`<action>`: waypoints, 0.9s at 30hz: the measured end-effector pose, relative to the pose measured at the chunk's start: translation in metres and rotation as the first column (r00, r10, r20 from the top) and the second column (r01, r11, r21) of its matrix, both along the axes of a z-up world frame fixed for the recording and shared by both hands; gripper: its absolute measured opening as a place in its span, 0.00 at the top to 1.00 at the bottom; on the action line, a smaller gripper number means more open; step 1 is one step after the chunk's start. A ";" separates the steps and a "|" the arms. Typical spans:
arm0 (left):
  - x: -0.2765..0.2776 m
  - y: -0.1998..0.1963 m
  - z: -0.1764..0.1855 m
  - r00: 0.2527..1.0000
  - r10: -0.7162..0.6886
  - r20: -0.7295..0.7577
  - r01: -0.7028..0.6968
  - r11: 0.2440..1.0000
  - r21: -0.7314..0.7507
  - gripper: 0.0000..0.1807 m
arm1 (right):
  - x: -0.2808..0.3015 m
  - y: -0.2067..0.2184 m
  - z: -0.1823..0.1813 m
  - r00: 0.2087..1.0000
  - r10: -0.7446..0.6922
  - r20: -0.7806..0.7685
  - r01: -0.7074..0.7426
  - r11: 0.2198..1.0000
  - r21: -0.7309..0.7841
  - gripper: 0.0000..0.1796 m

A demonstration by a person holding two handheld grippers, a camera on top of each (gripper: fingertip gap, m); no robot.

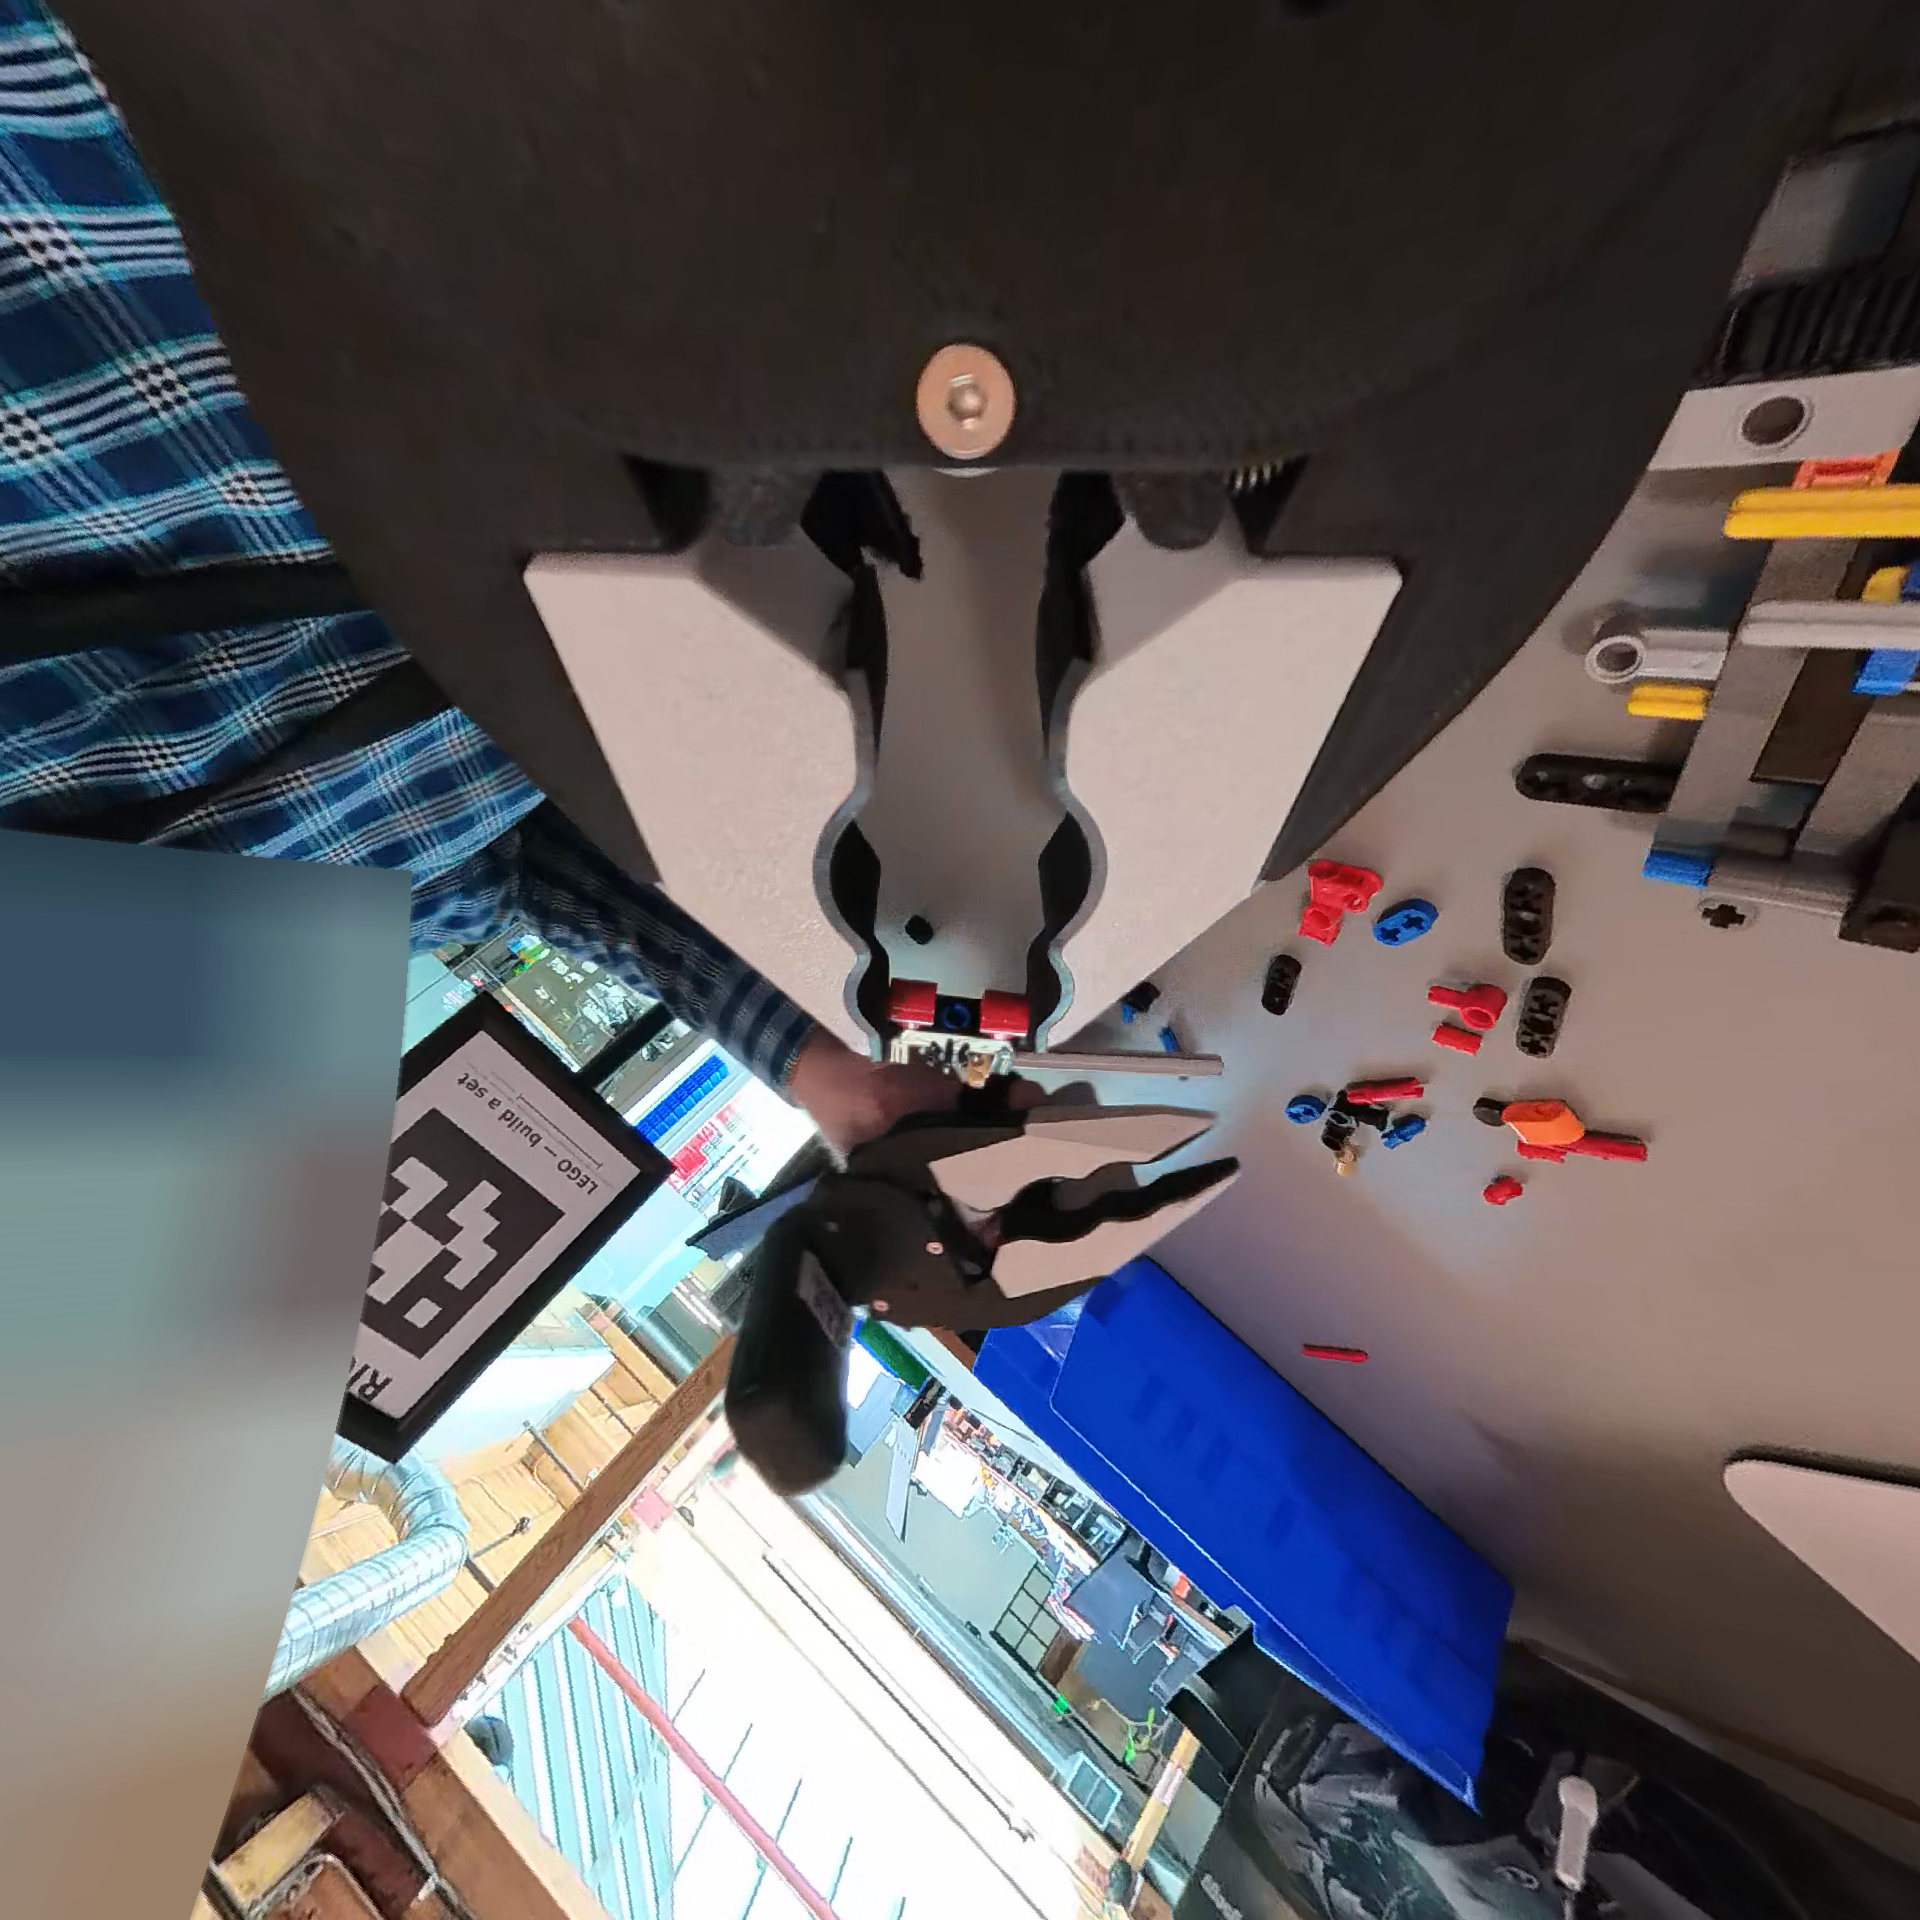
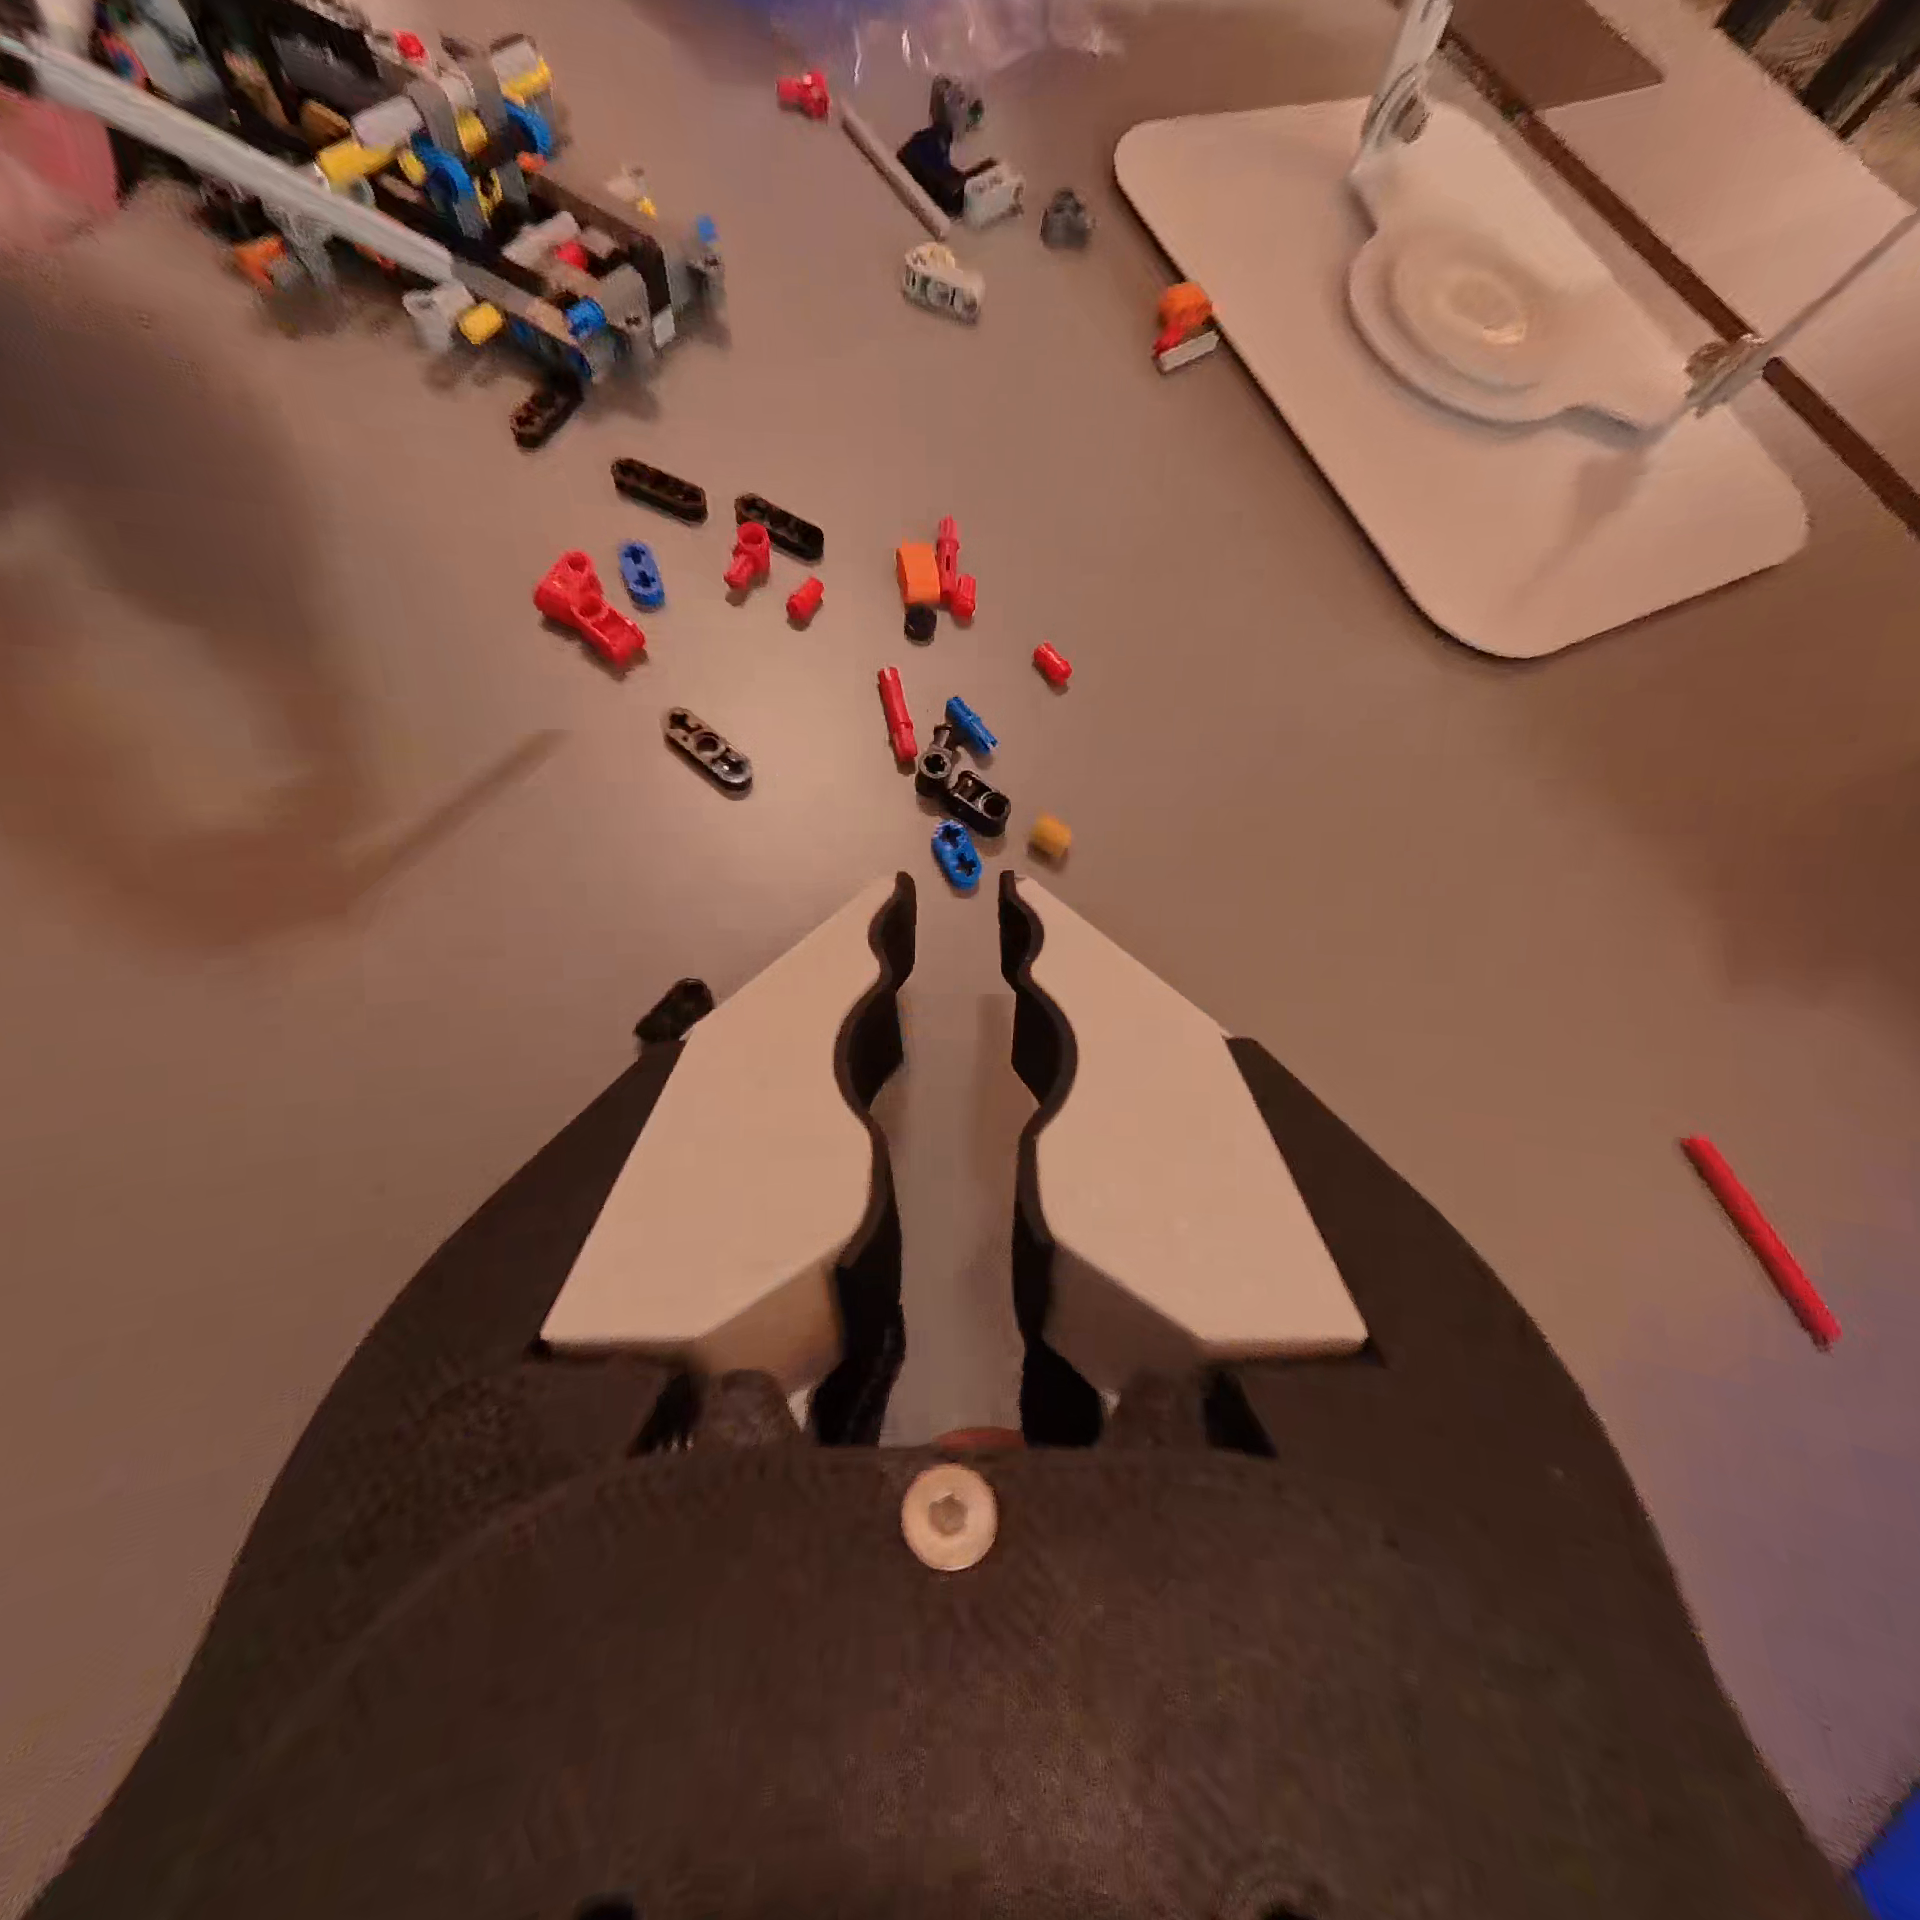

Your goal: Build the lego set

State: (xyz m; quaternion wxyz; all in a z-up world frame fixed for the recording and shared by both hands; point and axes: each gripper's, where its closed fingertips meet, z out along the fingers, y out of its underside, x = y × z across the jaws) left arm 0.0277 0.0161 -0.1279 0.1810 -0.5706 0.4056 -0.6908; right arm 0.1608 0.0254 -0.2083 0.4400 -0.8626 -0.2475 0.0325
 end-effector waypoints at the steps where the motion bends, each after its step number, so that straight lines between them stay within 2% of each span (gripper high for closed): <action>1: 0.000 0.000 0.000 1.000 -0.004 0.001 0.004 1.000 -0.011 0.87 | 0.002 0.004 -0.005 1.000 0.011 0.012 -0.011 1.000 -0.009 0.92; 4: 0.001 0.001 0.000 1.000 -0.007 -0.005 0.007 1.000 -0.028 0.87 | 0.003 0.012 -0.016 0.998 0.059 0.026 -0.058 0.997 -0.043 0.92; 8: 0.001 0.004 0.001 1.000 -0.009 0.001 0.009 0.999 -0.045 0.87 | -0.005 0.014 -0.019 0.991 0.131 -0.032 -0.133 0.987 -0.086 0.94; 10: 0.002 0.006 0.000 1.000 -0.006 -0.001 0.006 0.999 -0.050 0.87 | -0.005 0.015 -0.021 0.991 0.132 -0.032 -0.134 0.986 -0.100 0.98; 16: 0.006 0.007 -0.004 1.000 -0.012 -0.010 0.011 0.997 -0.074 0.87 | -0.010 0.013 -0.017 0.988 0.151 -0.045 -0.154 0.985 -0.083 0.98; 18: 0.008 0.009 -0.006 1.000 -0.004 -0.030 0.001 0.996 -0.085 0.87 | -0.018 0.010 -0.004 0.986 0.156 -0.061 -0.158 0.986 -0.042 0.98; 21: 0.010 0.013 -0.009 0.998 0.010 -0.059 -0.018 0.993 -0.120 0.87 | -0.045 0.003 0.034 0.979 0.193 -0.069 -0.188 0.980 0.069 0.98; 24: 0.012 0.013 -0.008 0.997 0.012 -0.070 -0.023 0.988 -0.151 0.87 | -0.073 -0.006 0.069 0.973 0.229 -0.013 -0.223 0.959 0.174 0.98; 27: 0.014 0.012 -0.004 0.998 0.004 -0.056 -0.015 0.983 -0.183 0.87 | -0.092 -0.010 0.084 0.969 0.236 0.076 -0.248 0.940 0.236 0.98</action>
